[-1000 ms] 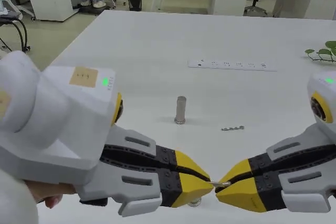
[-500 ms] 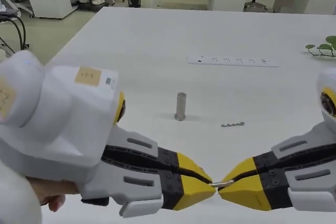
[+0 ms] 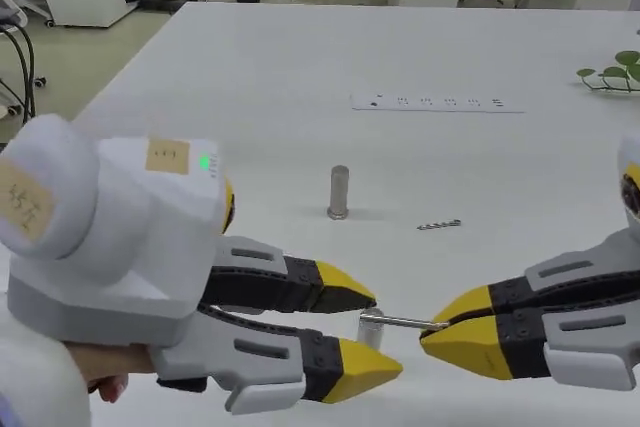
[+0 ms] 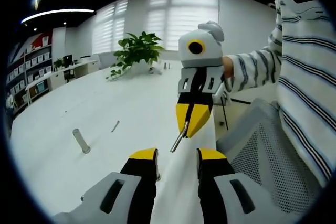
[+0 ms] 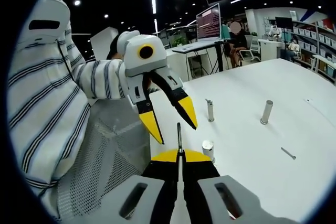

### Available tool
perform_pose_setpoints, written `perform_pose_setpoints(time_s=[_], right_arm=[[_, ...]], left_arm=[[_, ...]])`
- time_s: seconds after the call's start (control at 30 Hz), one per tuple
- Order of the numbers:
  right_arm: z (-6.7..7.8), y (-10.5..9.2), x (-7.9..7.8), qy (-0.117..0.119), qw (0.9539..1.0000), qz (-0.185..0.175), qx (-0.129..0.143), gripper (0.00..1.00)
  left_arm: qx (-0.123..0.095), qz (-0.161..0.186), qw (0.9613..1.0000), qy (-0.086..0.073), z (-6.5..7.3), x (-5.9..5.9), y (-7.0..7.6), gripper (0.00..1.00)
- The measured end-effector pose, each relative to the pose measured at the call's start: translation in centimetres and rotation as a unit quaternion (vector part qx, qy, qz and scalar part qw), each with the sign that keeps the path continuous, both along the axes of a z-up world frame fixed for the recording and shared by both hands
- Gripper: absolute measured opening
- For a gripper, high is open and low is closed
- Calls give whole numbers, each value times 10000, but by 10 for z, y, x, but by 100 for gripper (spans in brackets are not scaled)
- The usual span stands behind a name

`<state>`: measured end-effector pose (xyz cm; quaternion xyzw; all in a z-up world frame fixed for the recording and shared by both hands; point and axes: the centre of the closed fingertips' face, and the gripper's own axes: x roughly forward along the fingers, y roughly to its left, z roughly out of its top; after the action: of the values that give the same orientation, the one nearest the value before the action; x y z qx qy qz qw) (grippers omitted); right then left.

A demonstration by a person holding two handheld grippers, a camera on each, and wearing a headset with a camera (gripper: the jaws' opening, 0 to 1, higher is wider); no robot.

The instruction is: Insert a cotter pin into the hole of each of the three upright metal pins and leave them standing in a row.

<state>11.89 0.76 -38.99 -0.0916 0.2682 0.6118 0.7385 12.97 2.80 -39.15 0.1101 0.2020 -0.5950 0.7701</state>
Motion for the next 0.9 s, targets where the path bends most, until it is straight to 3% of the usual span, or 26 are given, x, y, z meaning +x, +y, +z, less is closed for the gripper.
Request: perform_pose_setpoints(time_s=[0.1, 0.2, 0.27, 0.33, 0.57, 0.9], right_arm=[[-5, -6, 5, -105, 9999, -68, -87, 0], [-13, -13, 10, -328, 9990, -50, -300, 0], [-17, -15, 13, -410, 9984, -37, -389, 0], [-22, -17, 16, -442, 9980, -69, -455, 0], [-35, -22, 26, -504, 9966, -205, -618, 0], [-48, -25, 31, -576, 9950, -143, -808, 0]], left_arm=[[102, 180, 9998, 61, -8, 8, 3, 28], [248, 294, 9993, -12, -13, 15, 5, 25], [308, 345, 9989, 17, -17, 19, 6, 28], [398, 460, 9981, -59, -20, 25, 8, 33], [573, 445, 9974, -26, -32, 34, 7, 31], [718, 210, 9972, 50, -45, 35, -2, 24]])
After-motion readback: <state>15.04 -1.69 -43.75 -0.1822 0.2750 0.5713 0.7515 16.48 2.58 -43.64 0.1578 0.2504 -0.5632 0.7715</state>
